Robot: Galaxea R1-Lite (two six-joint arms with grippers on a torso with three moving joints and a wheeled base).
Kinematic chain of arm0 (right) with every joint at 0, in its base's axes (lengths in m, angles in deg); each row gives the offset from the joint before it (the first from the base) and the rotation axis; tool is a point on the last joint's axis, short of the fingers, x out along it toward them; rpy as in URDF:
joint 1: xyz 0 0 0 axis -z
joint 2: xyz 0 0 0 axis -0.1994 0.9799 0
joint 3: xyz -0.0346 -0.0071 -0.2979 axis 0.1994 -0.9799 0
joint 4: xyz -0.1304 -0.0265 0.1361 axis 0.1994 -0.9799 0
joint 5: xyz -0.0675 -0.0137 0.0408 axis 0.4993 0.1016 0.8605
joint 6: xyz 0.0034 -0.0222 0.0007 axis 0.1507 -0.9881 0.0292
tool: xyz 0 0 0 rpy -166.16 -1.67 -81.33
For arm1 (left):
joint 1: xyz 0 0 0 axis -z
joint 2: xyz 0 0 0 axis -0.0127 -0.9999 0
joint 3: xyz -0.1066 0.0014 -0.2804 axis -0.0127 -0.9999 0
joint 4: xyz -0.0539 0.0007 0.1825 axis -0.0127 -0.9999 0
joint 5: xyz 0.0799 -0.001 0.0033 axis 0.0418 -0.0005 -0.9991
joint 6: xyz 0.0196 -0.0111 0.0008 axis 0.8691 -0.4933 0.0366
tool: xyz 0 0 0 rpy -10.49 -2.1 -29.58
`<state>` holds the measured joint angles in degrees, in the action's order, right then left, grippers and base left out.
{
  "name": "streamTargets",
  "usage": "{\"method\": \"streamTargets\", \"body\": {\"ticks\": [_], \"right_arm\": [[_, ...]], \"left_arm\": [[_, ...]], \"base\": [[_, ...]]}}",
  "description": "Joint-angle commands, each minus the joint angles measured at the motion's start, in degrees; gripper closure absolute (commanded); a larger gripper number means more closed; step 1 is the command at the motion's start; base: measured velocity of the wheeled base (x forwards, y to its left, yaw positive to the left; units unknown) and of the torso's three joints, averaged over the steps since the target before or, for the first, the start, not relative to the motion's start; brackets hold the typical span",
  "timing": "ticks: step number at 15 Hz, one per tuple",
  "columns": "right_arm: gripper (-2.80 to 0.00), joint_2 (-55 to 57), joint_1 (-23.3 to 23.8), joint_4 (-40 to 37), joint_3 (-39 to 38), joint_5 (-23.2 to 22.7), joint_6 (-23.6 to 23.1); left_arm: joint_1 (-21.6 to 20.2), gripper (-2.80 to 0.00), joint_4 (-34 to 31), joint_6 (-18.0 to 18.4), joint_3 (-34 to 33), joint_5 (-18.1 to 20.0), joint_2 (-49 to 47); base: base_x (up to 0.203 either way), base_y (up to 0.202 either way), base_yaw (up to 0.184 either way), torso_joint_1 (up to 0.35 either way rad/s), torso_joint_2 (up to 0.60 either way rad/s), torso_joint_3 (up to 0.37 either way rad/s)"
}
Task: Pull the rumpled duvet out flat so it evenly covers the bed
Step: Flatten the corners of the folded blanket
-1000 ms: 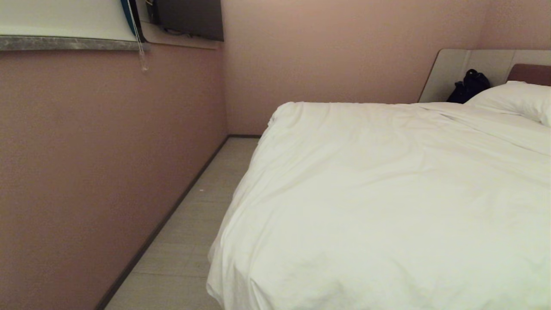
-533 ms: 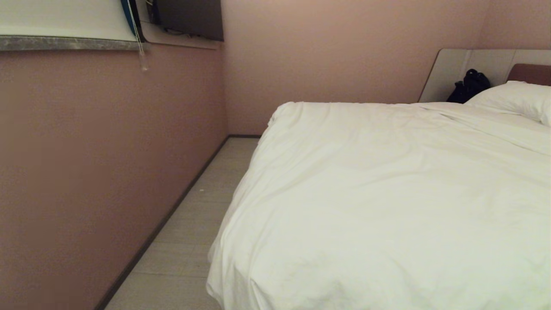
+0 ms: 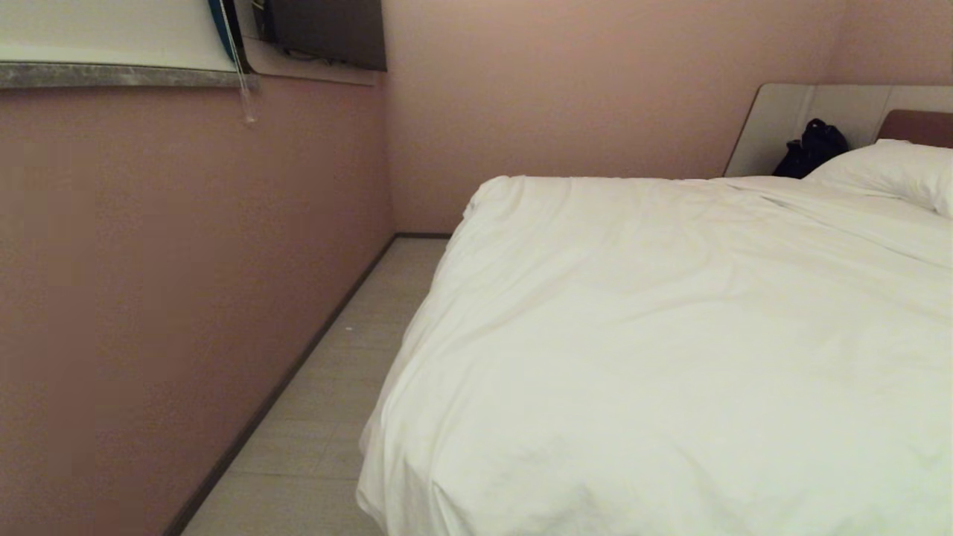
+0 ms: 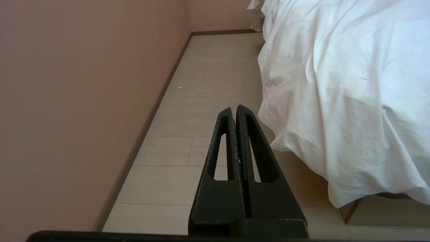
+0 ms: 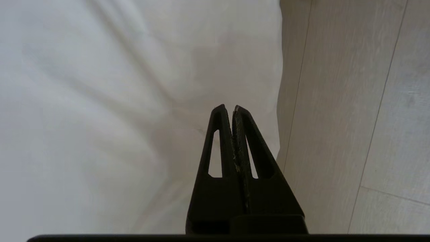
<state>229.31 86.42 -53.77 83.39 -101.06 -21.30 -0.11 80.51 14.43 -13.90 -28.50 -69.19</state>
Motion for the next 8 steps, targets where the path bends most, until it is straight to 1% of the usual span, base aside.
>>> {"method": "streamTargets", "body": {"ticks": [1, 3, 6, 8], "right_arm": [[0.0, 2.45, -0.63, 0.41, 0.13, -0.23, 0.17], [0.0, 2.72, -1.51, 0.7, 0.13, -0.68, 0.25], [0.0, 3.0, -4.63, 0.35, 0.13, -0.61, 0.76], [0.0, 2.01, -6.0, -0.19, -0.62, -0.57, 2.88]], "left_arm": [[-0.01, 0.0, 0.01, -0.06, 0.0, 0.02, 0.0], [-0.01, 0.0, 0.01, 0.03, 0.0, 0.02, 0.0], [-0.01, 0.0, 0.01, 0.03, 0.0, 0.02, 0.0], [-0.01, 0.0, 0.01, 0.03, 0.0, 0.02, 0.0]], "base": [[0.0, 0.0, 0.0, 0.0, 0.0, 0.0], [0.0, 0.0, 0.0, 0.0, 0.0, 0.0], [0.0, 0.0, 0.0, 0.0, 0.0, 0.0], [0.0, 0.0, 0.0, 0.0, 0.0, 0.0]]}}
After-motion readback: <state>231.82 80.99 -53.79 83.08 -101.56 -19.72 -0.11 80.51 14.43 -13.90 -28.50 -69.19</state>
